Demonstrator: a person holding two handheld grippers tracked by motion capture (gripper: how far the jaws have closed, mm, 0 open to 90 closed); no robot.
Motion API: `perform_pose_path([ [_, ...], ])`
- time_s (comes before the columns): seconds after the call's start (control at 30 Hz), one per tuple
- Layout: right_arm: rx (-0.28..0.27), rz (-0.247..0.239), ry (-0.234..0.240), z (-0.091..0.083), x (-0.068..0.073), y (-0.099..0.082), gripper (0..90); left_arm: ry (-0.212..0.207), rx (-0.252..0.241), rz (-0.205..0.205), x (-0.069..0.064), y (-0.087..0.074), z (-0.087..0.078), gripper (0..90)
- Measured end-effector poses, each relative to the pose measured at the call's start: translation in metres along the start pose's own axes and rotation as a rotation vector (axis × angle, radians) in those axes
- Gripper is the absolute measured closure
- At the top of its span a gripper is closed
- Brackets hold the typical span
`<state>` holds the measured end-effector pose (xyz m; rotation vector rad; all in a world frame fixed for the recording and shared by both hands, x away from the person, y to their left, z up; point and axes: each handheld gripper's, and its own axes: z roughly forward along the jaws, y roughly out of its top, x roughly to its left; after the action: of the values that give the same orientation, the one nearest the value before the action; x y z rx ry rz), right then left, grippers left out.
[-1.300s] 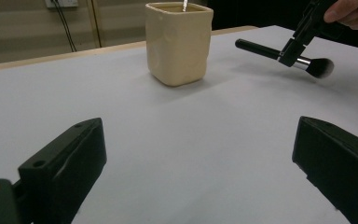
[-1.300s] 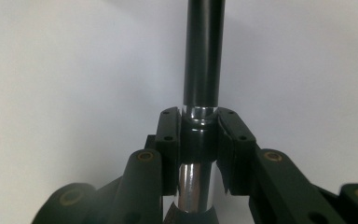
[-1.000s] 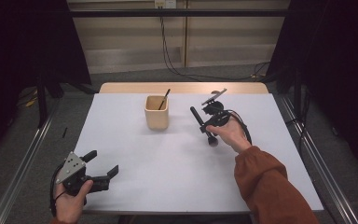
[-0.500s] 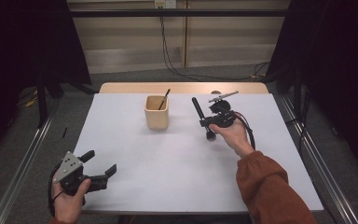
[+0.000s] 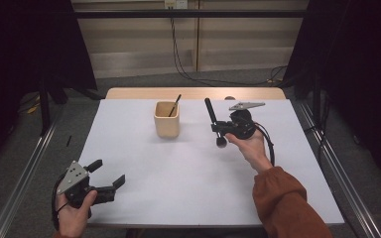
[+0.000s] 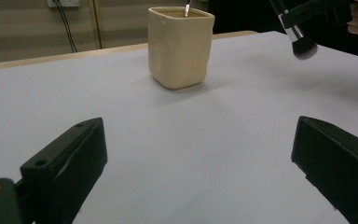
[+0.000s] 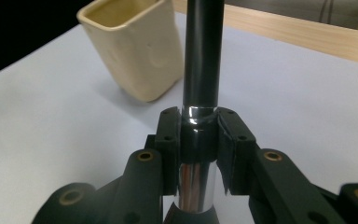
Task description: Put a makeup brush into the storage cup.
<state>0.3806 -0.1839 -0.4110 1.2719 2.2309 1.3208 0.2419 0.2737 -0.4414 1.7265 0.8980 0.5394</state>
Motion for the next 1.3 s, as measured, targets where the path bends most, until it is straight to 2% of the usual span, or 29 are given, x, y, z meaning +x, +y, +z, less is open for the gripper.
perform_pose_path([
  [0.1,-0.04,-0.006,0.035,-0.008,0.0,-0.002,72.5,-0.011,-0.001,0.007,0.0,0.001,0.0,3.3],
  [0.17,-0.05,-0.003,0.039,-0.01,0.0,-0.003,72.5,-0.018,-0.003,0.009,0.0,0.001,-0.001,3.3],
  [0.3,-0.059,-0.014,0.058,-0.016,0.001,-0.007,72.5,-0.032,-0.014,0.016,-0.001,0.004,-0.001,3.3],
  [0.37,-0.067,-0.037,0.078,-0.022,0.004,-0.01,72.5,-0.035,-0.023,0.018,-0.002,0.005,-0.002,3.2],
  [0.53,-0.077,-0.045,0.103,-0.03,0.007,-0.013,72.5,-0.04,-0.025,0.029,-0.003,0.006,-0.001,3.2],
  [0.93,-0.07,-0.073,0.179,-0.044,0.018,-0.027,72.5,-0.06,-0.019,0.046,-0.008,0.006,0.0,3.1],
  [1.3,-0.044,-0.1,0.221,-0.047,0.028,-0.034,72.5,-0.091,-0.015,0.072,-0.014,0.009,0.003,3.1],
])
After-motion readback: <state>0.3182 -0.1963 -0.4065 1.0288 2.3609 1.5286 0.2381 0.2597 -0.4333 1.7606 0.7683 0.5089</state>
